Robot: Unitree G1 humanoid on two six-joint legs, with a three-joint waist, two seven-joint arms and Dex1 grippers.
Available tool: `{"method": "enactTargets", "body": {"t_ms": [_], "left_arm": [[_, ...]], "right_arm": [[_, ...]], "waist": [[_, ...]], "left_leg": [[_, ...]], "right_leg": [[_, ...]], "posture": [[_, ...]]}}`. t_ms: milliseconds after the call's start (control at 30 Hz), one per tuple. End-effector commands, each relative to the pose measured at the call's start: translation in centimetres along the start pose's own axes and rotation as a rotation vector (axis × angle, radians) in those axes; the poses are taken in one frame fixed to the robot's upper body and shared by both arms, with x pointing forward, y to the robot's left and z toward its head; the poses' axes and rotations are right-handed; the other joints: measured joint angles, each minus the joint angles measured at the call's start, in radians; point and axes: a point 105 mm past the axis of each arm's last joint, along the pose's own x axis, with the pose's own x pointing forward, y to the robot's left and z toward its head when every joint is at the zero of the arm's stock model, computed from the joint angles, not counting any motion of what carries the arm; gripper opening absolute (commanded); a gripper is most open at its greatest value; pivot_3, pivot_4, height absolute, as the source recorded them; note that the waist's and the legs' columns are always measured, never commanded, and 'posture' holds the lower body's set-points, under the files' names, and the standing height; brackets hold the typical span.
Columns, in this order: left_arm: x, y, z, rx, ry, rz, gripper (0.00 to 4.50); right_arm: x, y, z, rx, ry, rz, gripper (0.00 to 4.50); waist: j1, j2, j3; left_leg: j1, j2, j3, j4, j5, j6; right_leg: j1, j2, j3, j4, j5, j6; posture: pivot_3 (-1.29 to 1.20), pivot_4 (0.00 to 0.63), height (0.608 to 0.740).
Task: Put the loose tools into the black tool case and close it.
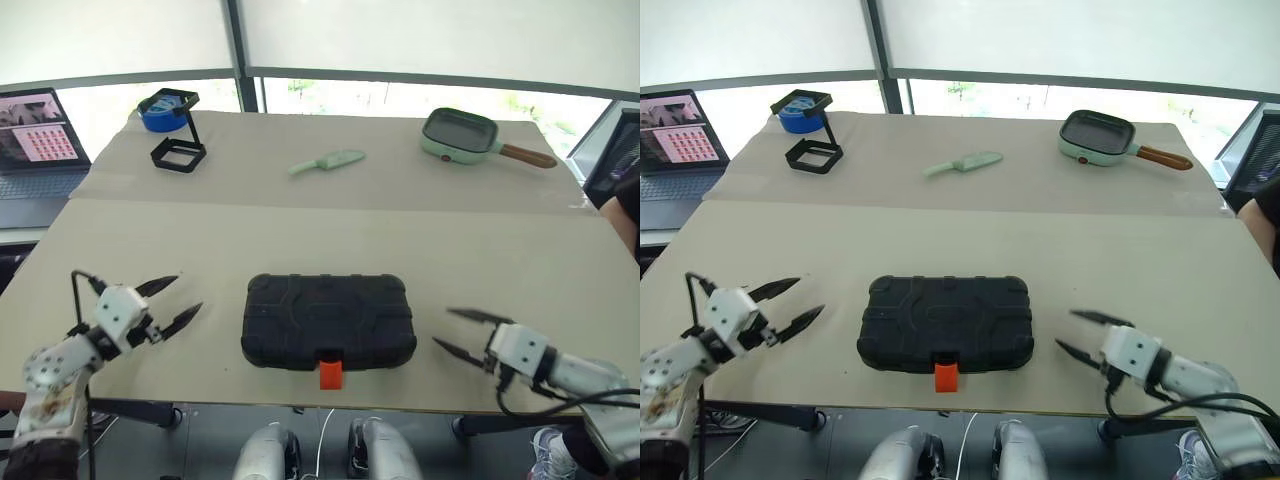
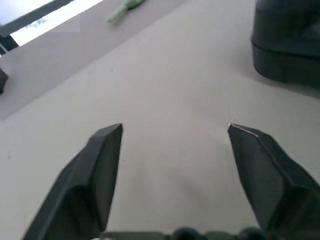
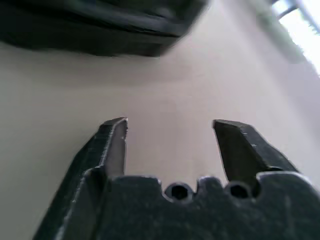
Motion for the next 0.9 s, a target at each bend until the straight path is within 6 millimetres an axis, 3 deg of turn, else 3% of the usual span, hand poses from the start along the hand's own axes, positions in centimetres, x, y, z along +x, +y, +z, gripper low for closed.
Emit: {"method": "enactTargets", "body": {"t_ms": [33,167,233,367,467,567,767,900], "left_arm": [[3.9,0.1,1.4,-0.009,-0.028,-0.074,2.08],[6.7,0.3,1.2,0.023,0.034,-0.162,0.69],[7.4,0.4,0.9,0.061,0.071,-0.223,0.03],[8.8,1.0,0.6,0.054,0.102,-0.264,0.03],[9.0,-0.3,0.6,-0.05,0.091,-0.358,0.03],[8.8,-0.4,0.0,-0.07,0.109,-0.359,0.03],[6.8,0.5,-1.6,-0.109,0.133,-0.236,0.03],[5.4,1.9,-1.4,-0.072,0.102,-0.105,0.03]], "right_arm": [[0.5,2.0,2.1,0.029,-0.045,0.099,1.46],[2.3,4.1,3.3,0.065,-0.092,0.17,0.07],[3.2,4.7,3.8,0.067,-0.108,0.187,0.0],[5.5,4.9,3.6,0.036,-0.101,0.182,0.0],[8.0,2.7,3.5,-0.041,-0.081,0.131,0.0],[9.3,1.0,4.1,-0.064,-0.096,0.096,0.0],[12.0,-3.3,3.9,-0.067,-0.095,-0.043,0.0],[13.2,-4.9,4.1,-0.069,-0.109,-0.1,0.0]], "waist": [[0.001,-0.001,0.0],[-0.009,-0.003,-0.001],[-0.011,-0.002,-0.001],[-0.008,-0.004,-0.001],[-0.012,-0.004,0.0],[-0.018,-0.005,0.0],[-0.03,-0.005,0.0],[-0.037,-0.005,0.0]], "left_leg": [[0.0,0.0,0.0,0.001,-0.001,0.001],[0.002,0.0,0.001,0.002,-0.002,0.004],[0.002,0.0,0.002,0.001,-0.002,0.003],[-0.003,0.0,0.003,0.003,0.002,-0.005],[-0.006,0.0,0.003,0.007,0.002,-0.003],[-0.006,0.0,0.005,0.01,0.001,-0.002],[-0.007,0.0,0.005,0.012,0.001,-0.002],[-0.006,0.0,0.005,0.012,0.001,-0.002]], "right_leg": [[0.002,0.0,-0.001,0.0,0.0,0.001],[0.003,0.004,-0.004,0.0,0.001,0.003],[0.001,0.005,-0.003,0.0,0.001,0.002],[-0.004,0.009,-0.003,0.0,0.001,0.002],[-0.005,0.009,-0.003,0.001,0.001,0.002],[-0.006,0.008,-0.003,0.002,0.002,0.003],[-0.006,0.009,-0.002,0.004,0.002,0.002],[-0.006,0.008,-0.001,0.005,0.003,0.0]], "posture": [[0.0,0.15,0.74],[0.0,0.15,0.74],[0.0,0.15,0.74],[0.0,0.15,0.74],[0.0,0.15,0.74],[0.0,0.15,0.74],[0.0,0.15,0.74],[0.0,0.15,0.74]]}}
